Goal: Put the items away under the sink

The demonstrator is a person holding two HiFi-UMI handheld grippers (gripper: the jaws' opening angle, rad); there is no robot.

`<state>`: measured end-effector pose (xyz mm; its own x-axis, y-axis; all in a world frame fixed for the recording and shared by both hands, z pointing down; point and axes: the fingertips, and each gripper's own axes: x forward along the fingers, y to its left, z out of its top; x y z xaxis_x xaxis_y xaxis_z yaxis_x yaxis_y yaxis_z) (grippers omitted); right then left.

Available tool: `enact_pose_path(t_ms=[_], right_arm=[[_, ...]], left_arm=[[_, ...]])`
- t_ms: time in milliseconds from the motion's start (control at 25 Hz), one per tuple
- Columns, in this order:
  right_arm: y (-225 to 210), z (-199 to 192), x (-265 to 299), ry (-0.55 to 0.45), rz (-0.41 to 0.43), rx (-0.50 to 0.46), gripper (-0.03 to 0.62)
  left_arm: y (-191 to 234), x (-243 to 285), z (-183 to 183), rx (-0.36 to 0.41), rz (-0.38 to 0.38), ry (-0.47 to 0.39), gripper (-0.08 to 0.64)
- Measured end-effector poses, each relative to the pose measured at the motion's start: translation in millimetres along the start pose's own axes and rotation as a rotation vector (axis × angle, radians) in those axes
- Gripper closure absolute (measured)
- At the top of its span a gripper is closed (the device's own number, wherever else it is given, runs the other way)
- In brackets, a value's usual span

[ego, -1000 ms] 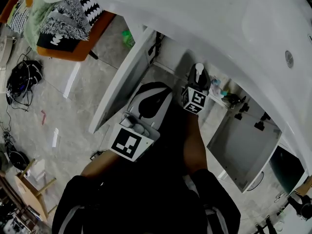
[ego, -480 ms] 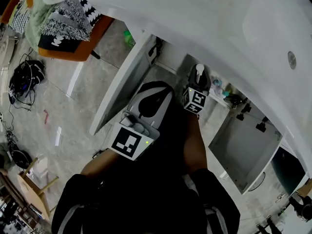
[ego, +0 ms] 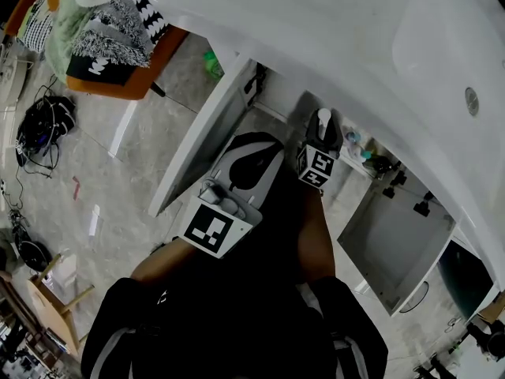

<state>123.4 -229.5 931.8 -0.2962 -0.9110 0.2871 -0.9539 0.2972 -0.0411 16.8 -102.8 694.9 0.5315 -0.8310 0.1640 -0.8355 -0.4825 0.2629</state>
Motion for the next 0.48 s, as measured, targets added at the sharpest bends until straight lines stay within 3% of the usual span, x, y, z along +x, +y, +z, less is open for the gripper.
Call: enact_pose_path(t_ms=[480], right_arm=[[1, -1, -11, 0.035, -0.025, -0.043, 0.433]], left_arm=[[1, -11, 1, -0.01, -0.014, -0.027, 0.554]])
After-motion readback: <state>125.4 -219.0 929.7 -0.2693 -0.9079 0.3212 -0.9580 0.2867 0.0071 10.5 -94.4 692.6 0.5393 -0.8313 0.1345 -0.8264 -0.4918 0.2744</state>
